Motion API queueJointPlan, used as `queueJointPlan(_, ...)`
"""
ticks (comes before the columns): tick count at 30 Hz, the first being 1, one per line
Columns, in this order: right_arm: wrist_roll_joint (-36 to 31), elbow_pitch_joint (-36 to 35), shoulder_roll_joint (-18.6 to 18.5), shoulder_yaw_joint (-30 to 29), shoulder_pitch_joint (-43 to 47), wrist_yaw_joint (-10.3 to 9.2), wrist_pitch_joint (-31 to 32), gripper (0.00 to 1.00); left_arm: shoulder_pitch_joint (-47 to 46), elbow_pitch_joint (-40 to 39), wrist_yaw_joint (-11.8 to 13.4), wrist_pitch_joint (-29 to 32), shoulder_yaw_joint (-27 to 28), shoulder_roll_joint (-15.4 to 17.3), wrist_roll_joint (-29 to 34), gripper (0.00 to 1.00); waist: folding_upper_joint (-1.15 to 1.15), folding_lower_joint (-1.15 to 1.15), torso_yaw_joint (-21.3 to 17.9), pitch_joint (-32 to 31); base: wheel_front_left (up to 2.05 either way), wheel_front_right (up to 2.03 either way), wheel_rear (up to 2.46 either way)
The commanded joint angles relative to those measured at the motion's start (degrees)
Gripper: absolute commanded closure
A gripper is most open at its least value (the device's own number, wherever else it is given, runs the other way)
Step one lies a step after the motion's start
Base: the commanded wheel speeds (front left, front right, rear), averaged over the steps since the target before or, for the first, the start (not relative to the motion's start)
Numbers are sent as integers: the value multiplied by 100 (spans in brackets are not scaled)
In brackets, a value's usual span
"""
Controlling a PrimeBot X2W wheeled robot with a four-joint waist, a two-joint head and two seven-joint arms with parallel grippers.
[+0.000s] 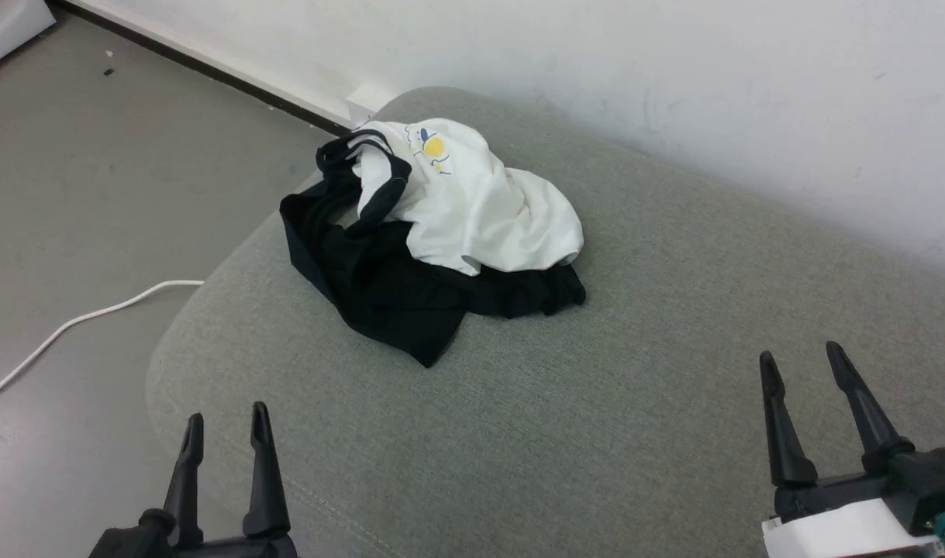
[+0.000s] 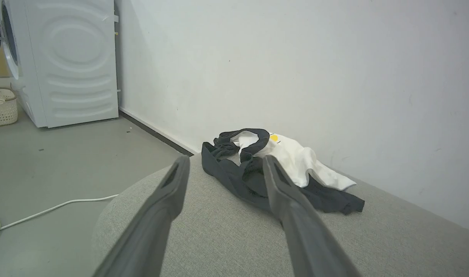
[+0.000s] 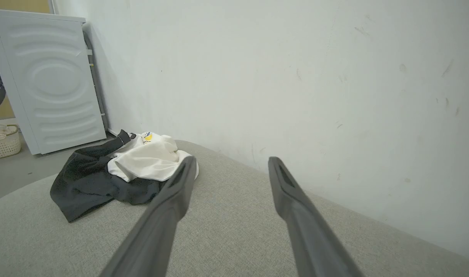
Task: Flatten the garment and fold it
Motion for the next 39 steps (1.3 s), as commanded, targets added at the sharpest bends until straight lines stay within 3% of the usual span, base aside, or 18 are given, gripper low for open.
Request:
queueJointPlan(1, 18, -19, 16, -11, 18, -11, -30, 0, 42, -43, -61, -33, -35, -15, -109, 0, 0, 0, -1, 8, 0, 0, 0)
queueJointPlan(7, -8, -62, 16, -33, -30, -11, -30, 0, -351, -528, -104, 125, -77, 6, -906, 0, 0, 0, -13, 145, 0, 0, 0)
queueJointPlan(12, -92, -143, 16, -119, -116, -11, -29, 0, -1403, -1239, -122, 1078, 49, 468, -1046, 0, 0, 0, -67, 384, 0, 0, 0)
queueJointPlan(15, -165, -221, 16, -164, -222, -11, 3, 0, -2265, -1227, -206, 1733, 135, 847, -1192, 0, 0, 0, -155, 612, 0, 0, 0)
queueJointPlan(27, -636, -722, 16, -289, -619, -11, 325, 0, -5120, 984, -451, 3497, 293, 1918, -1743, 0, 0, 0, -787, 1620, 0, 0, 0)
queueJointPlan(32, -808, -983, 16, -350, -783, -11, 469, 0, -5770, 1964, -707, 4190, 153, 2242, -1994, 0, 0, 0, -1082, 2001, 0, 0, 0)
queueJointPlan(39, -872, -1218, 16, -377, -897, -11, 564, 0, -6156, 2949, -903, 5009, -105, 2395, -2379, 0, 0, 0, -1448, 2417, 0, 0, 0)
